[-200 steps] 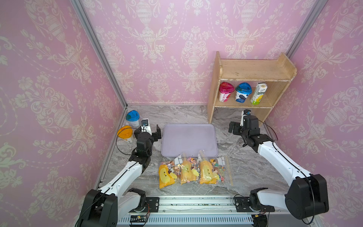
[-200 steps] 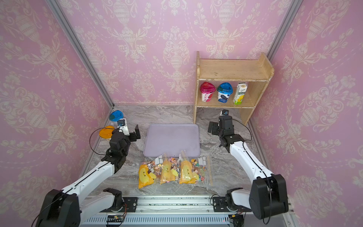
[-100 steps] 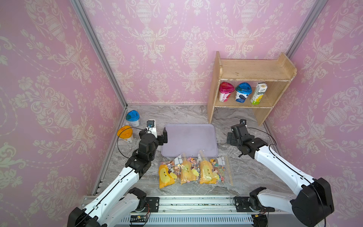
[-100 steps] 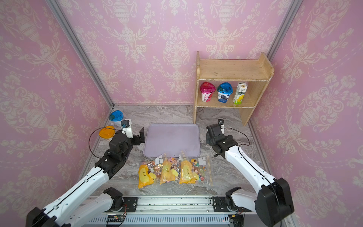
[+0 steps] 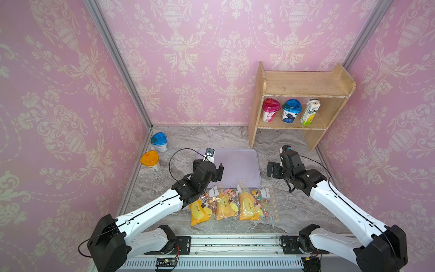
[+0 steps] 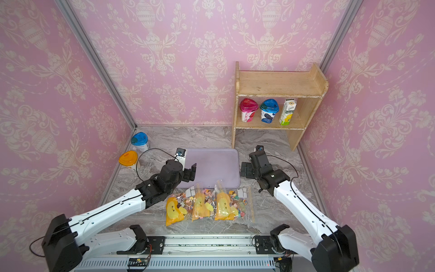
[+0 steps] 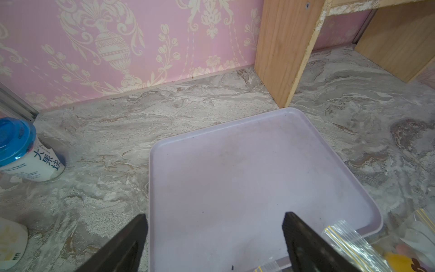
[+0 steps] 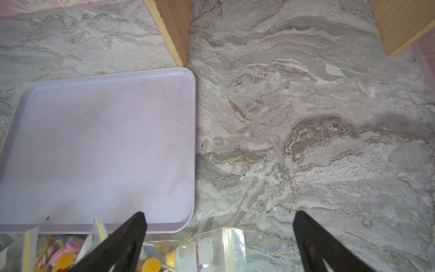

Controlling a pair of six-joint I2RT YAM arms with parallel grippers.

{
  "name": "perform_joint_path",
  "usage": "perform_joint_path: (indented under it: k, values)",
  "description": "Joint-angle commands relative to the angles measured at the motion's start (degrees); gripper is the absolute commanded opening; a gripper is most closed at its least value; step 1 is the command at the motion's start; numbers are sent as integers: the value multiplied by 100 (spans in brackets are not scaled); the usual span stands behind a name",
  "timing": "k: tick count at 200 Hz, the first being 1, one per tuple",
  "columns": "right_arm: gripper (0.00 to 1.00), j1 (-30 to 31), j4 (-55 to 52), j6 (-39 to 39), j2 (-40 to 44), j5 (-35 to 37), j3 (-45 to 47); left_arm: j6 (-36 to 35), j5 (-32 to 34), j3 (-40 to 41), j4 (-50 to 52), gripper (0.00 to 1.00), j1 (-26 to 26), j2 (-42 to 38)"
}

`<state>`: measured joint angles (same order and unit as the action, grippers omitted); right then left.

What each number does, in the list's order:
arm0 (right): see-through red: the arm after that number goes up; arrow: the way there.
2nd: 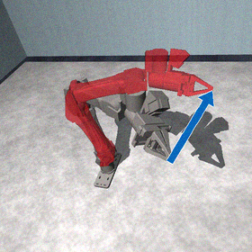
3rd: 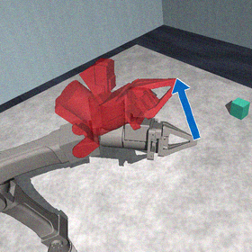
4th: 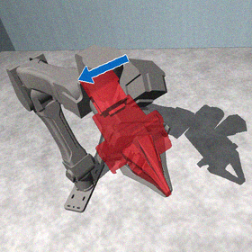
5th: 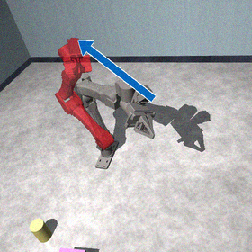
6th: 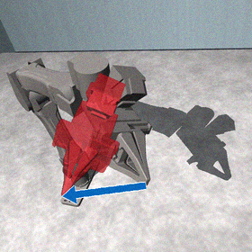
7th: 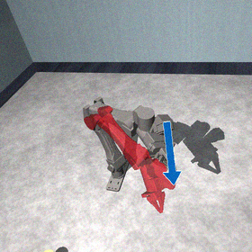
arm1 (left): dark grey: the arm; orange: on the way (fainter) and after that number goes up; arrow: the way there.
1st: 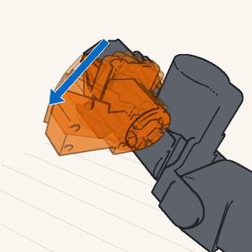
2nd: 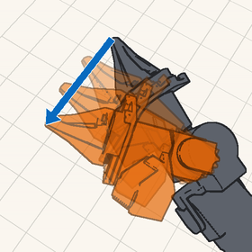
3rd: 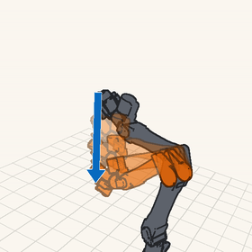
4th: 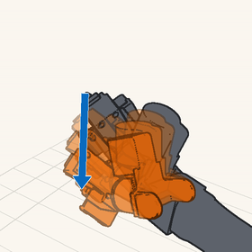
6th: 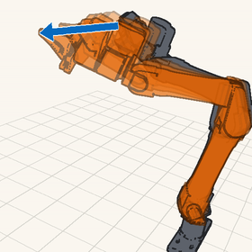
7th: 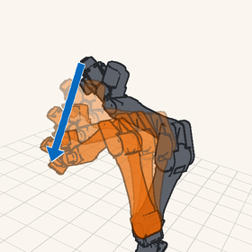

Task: Pour candies out of the ziploc bag
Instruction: Adjust the ziploc bag at the center of the board.

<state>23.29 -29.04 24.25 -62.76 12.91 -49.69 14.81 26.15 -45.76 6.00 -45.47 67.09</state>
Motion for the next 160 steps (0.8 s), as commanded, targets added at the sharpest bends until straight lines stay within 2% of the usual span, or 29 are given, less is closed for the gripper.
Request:
perform_joint_path:
  k: [1,40,85,107,132,160]
  values:
    - [98,57,37,101,279,-549,172,424,177,-360,487,88,-267,288]
    - [90,136,91,185,313,-761,223,962,-9,-628,1085,73,-436,686]
    - [86,262,243,212,210,-894,220,1626,-662,-572,1429,59,-436,995]
    - [84,336,335,238,111,-1092,173,2119,-650,-364,1595,60,-397,953]
    - [84,592,407,92,-158,-1603,-16,2726,-993,325,1572,67,17,344]
    - [83,1092,414,-38,-1025,-2259,-536,3195,-1244,1066,1750,67,267,-382]
